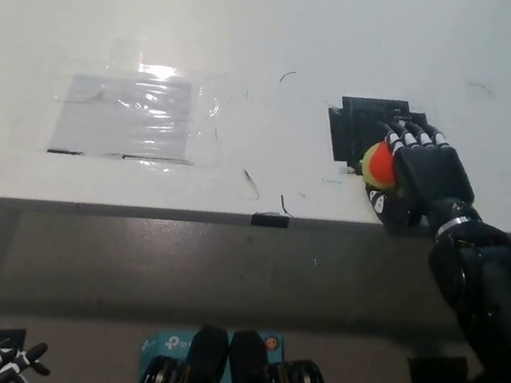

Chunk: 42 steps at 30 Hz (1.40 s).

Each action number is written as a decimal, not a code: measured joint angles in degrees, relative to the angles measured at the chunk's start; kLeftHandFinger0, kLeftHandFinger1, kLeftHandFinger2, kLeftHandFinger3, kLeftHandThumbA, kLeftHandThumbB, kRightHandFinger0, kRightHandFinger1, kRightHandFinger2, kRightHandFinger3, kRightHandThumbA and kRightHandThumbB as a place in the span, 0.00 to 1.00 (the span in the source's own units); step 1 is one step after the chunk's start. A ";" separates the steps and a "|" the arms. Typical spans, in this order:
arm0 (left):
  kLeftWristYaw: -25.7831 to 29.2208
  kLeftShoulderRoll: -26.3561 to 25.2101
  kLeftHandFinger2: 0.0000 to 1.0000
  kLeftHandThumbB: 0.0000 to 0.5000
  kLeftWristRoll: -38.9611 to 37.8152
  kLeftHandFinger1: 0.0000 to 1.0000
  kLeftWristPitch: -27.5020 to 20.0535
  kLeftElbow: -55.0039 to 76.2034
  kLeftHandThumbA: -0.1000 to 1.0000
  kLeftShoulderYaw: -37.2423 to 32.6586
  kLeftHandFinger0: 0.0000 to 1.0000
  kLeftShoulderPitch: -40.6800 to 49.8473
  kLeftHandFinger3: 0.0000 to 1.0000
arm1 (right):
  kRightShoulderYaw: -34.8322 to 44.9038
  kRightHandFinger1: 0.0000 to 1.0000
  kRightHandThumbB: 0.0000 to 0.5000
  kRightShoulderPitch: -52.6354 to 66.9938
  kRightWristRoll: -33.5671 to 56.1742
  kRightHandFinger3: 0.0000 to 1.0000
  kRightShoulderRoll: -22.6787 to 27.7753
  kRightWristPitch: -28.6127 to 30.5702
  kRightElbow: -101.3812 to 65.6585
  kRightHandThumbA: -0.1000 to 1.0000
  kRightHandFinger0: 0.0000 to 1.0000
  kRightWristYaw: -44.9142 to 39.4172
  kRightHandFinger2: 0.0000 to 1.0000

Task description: The robot uses right hand to squeeze a small tennis ball placed on the black area of the table

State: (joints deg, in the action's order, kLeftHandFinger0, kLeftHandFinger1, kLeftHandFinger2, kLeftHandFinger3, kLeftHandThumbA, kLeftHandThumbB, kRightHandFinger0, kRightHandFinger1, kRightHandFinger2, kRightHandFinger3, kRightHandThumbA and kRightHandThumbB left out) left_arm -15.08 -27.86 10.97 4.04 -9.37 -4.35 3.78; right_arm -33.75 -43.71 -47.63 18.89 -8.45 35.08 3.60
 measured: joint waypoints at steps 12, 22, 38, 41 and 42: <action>0.00 0.00 0.40 1.00 -0.09 0.18 0.00 -0.04 1.00 0.16 0.20 -0.02 0.54 | 6.91 1.00 1.00 3.94 0.56 1.00 0.17 -2.01 -15.78 0.70 1.00 -3.42 1.00; 0.00 0.03 0.40 1.00 -0.22 0.18 0.01 -0.26 1.00 0.36 0.20 0.07 0.59 | 10.30 1.00 1.00 6.66 0.76 1.00 0.14 -4.91 -20.02 0.99 1.00 -6.28 1.00; 0.01 0.17 0.40 1.00 -0.30 0.20 0.27 -0.31 1.00 0.91 0.22 0.42 0.52 | 32.69 0.54 0.40 27.83 11.13 0.95 -8.96 -5.68 -47.87 0.13 0.32 -4.99 1.00; 0.01 0.17 0.42 1.00 -0.25 0.20 0.26 -0.58 1.00 0.91 0.21 0.36 0.52 | 37.01 0.34 0.42 33.28 14.50 0.85 -11.38 -3.96 -49.75 0.00 0.17 -3.03 0.91; 0.01 0.18 0.42 1.00 -0.26 0.19 0.26 -0.59 1.00 0.89 0.20 0.36 0.54 | 37.92 0.32 0.40 34.76 15.57 0.84 -11.89 -3.17 -49.78 0.00 0.17 -2.60 0.86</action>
State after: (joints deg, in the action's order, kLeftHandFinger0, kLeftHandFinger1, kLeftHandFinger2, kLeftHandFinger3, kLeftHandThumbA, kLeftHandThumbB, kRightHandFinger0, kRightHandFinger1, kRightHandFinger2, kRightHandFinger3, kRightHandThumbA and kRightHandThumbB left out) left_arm -15.06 -27.68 10.72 4.29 -9.96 -3.46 4.15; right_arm 4.18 -8.95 -32.06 7.00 -11.62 -14.70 1.00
